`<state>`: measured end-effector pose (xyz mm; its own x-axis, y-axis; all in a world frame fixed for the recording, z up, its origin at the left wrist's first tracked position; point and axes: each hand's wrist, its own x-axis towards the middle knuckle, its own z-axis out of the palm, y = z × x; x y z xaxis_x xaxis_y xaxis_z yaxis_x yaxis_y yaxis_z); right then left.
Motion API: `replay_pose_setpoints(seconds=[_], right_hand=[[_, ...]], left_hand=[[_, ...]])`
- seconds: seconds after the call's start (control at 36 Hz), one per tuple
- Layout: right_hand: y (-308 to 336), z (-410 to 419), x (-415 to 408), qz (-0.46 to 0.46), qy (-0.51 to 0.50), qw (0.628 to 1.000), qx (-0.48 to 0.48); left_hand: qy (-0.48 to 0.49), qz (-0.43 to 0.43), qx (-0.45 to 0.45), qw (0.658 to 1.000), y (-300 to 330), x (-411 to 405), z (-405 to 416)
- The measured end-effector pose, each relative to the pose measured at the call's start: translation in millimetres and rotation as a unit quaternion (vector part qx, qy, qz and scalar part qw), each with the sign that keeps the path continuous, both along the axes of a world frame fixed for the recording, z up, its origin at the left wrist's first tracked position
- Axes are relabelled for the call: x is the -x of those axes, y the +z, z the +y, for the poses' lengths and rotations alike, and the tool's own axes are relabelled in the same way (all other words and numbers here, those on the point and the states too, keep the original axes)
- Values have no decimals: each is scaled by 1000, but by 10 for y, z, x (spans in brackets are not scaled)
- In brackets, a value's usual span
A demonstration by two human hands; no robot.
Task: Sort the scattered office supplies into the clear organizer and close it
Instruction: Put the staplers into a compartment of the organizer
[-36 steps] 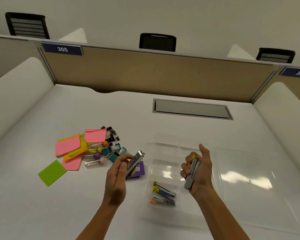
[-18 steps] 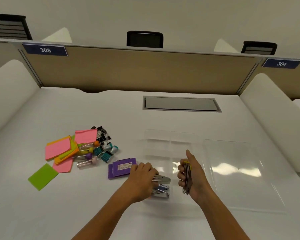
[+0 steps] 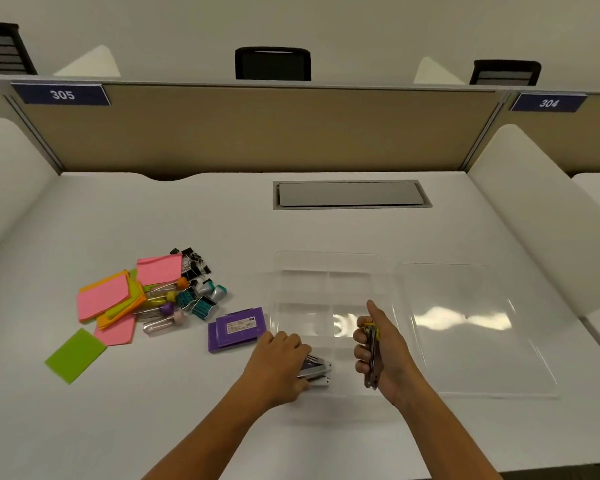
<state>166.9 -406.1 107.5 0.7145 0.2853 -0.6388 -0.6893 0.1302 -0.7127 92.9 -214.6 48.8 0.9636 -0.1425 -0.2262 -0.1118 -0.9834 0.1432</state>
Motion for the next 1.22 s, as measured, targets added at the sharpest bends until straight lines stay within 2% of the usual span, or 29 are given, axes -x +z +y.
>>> replay_pose_setpoints(seconds=[0.19,0.42,0.72,0.92,1.22], right_hand=[[-25,27,-7,-4,1,1000,6],[0,105,-8,-12,44,999,15],[-52,175,-19,-48,83,995,34],[-130,202,-37,-69,109,989,79],[-173,246,-36,-69,125,987,73]], left_hand=[[21,27,12,999,17,39,-8],[72,24,104,992,109,86,55],[40,3,16,999,17,120,145],[26,4,9,1000,-7,104,141],[30,-4,39,999,32,99,140]])
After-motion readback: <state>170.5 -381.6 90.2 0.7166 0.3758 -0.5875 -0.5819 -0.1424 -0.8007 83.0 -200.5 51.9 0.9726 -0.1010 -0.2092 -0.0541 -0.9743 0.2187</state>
